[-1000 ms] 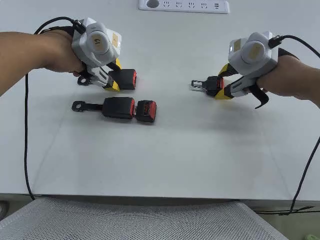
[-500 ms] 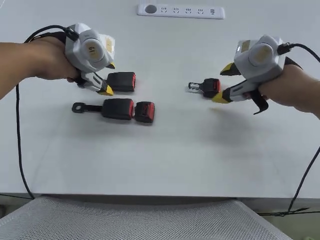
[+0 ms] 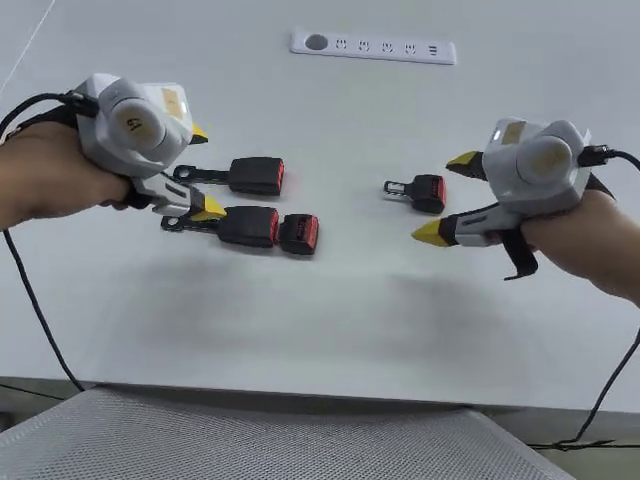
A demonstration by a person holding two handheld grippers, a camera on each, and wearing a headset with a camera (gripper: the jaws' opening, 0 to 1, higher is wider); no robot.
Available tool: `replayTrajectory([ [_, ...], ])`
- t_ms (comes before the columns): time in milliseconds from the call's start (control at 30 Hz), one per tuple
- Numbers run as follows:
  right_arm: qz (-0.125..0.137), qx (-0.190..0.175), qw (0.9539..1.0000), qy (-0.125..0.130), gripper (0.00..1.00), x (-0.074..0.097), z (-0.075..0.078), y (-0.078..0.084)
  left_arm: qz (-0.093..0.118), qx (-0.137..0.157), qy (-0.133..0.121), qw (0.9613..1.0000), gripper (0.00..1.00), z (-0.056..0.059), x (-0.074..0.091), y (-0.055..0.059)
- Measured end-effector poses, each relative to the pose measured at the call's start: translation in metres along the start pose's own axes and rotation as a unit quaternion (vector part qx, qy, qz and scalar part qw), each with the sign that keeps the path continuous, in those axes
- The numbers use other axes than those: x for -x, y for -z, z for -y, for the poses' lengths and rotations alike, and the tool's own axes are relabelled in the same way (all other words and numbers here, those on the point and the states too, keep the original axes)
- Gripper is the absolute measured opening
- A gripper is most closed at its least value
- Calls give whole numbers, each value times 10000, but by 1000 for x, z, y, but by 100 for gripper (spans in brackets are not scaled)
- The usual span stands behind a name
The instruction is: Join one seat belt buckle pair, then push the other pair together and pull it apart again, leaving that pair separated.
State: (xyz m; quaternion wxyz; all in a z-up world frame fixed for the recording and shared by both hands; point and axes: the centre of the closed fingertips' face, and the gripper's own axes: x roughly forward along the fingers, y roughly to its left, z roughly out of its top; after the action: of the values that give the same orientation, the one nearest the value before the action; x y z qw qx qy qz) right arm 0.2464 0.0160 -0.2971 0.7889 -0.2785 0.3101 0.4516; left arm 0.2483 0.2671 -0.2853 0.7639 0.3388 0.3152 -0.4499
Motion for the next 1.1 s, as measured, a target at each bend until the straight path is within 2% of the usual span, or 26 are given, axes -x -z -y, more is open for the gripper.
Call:
replayTrajectory([
  [67,60,-8,10000,17,73,3,-4,-4,-6,219,-70,9997,66,6,9,9],
  [167,154,-83,9998,117,75,8,-10,-9,-31,366,-109,9993,71,16,22,26],
  [233,251,-146,9995,137,75,12,-16,-12,-76,538,-164,9984,73,18,29,36],
  [333,261,-220,9992,205,78,18,-23,-8,-13,987,-347,9945,77,21,42,48],
  [400,257,-334,9988,249,80,22,-27,-3,49,1126,-400,9928,80,23,47,50],
  [533,205,-526,9978,338,84,30,-33,10,38,1255,-517,9907,82,27,58,61],
  [600,175,-562,9974,420,88,34,-34,16,57,1404,-616,9882,84,27,64,65],
  [667,157,-610,9953,734,98,39,-26,20,110,1559,-707,9852,86,28,69,68],
  [700,166,-614,9957,679,100,40,-28,21,140,1657,-713,9835,86,29,70,68],
  [767,194,-720,9951,650,99,44,-28,23,194,1850,-762,9796,88,31,73,70],
  [967,227,-901,9927,768,100,54,-27,25,180,1929,-904,9769,99,34,79,80],
  [1100,271,-1013,9910,832,100,57,-30,26,253,1968,-968,9753,100,33,87,80],
])
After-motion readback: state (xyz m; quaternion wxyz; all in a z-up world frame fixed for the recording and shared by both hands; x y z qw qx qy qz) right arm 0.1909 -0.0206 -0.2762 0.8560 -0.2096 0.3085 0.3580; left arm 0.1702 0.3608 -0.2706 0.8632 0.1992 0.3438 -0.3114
